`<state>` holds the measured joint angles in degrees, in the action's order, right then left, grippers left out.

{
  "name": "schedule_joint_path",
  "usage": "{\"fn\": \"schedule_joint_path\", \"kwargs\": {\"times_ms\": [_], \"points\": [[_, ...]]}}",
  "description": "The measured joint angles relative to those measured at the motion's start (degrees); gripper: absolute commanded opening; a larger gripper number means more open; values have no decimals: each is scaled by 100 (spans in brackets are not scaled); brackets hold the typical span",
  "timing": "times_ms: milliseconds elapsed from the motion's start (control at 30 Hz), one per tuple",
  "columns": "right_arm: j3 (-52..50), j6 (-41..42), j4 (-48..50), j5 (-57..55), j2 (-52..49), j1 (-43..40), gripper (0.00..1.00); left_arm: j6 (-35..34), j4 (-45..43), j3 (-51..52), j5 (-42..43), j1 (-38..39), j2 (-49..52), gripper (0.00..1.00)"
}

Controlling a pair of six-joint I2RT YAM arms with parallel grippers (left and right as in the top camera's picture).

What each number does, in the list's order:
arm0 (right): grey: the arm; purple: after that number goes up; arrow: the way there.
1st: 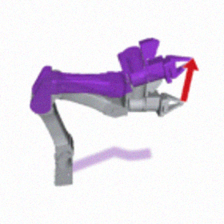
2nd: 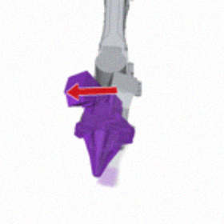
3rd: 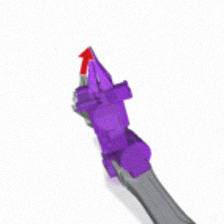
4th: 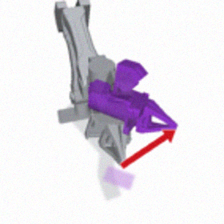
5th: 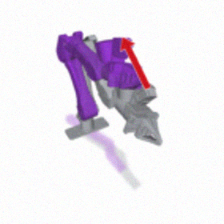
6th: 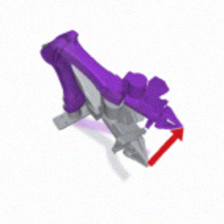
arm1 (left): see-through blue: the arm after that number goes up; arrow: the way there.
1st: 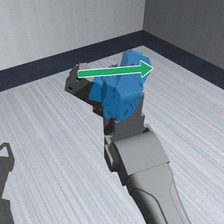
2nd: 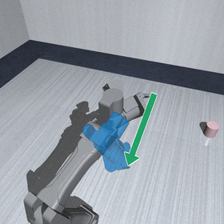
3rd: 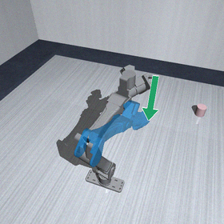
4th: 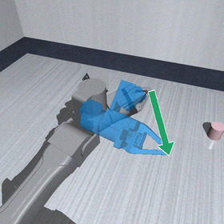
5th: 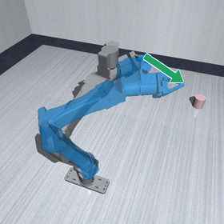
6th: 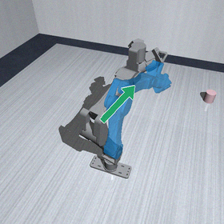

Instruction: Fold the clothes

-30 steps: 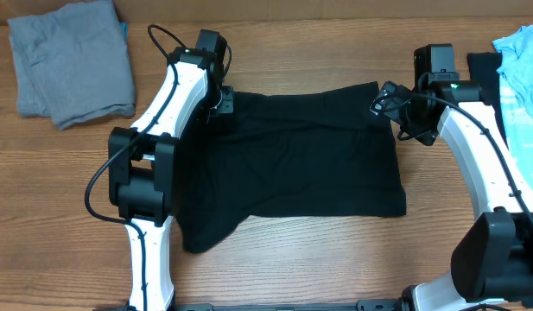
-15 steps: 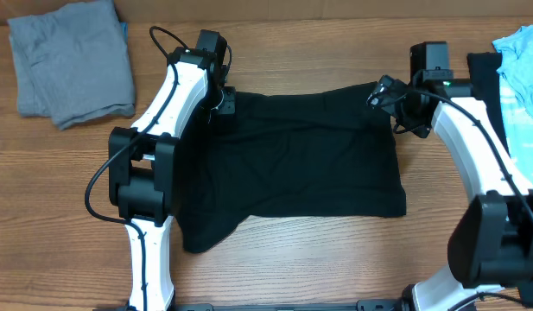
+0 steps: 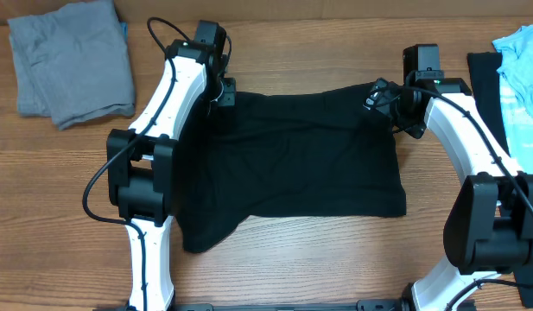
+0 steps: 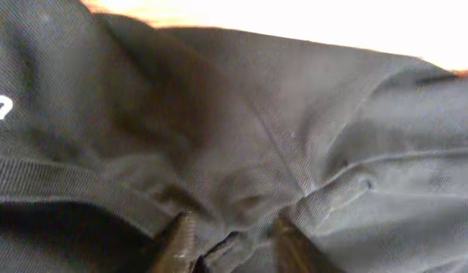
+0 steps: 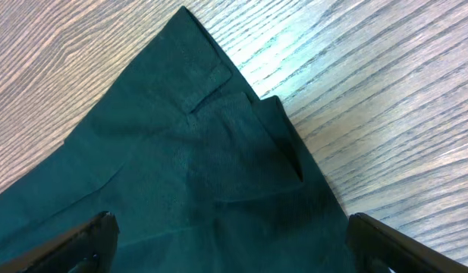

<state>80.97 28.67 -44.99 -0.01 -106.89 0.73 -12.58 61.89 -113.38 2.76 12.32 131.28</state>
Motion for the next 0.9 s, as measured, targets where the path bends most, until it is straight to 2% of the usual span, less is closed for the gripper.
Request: {"fn": "schedule_joint_path", "kwargs": {"times_ms": [67, 100, 600, 667, 767, 833, 900], "points": [[0, 0, 0, -2, 0, 0, 100, 63, 59, 0, -17, 0, 2, 45], [0, -2, -2, 0, 0, 0, 100, 129, 74, 0, -33, -4, 11, 50], [0, -2, -26, 0, 0, 0, 100, 546, 435, -37, 155, 85, 507, 50], [0, 0, -31, 0, 0, 0, 100, 577, 435, -55, 149, 138, 529, 46], [0, -2, -31, 0, 0, 0, 99, 662, 426, -66, 111, 197, 546, 28], [0, 0, 7, 0, 0, 0, 93, 695, 415, -68, 24, 208, 557, 16], [0, -7, 101, 0, 0, 0, 87, 706, 413, -68, -70, 208, 560, 11]]}}
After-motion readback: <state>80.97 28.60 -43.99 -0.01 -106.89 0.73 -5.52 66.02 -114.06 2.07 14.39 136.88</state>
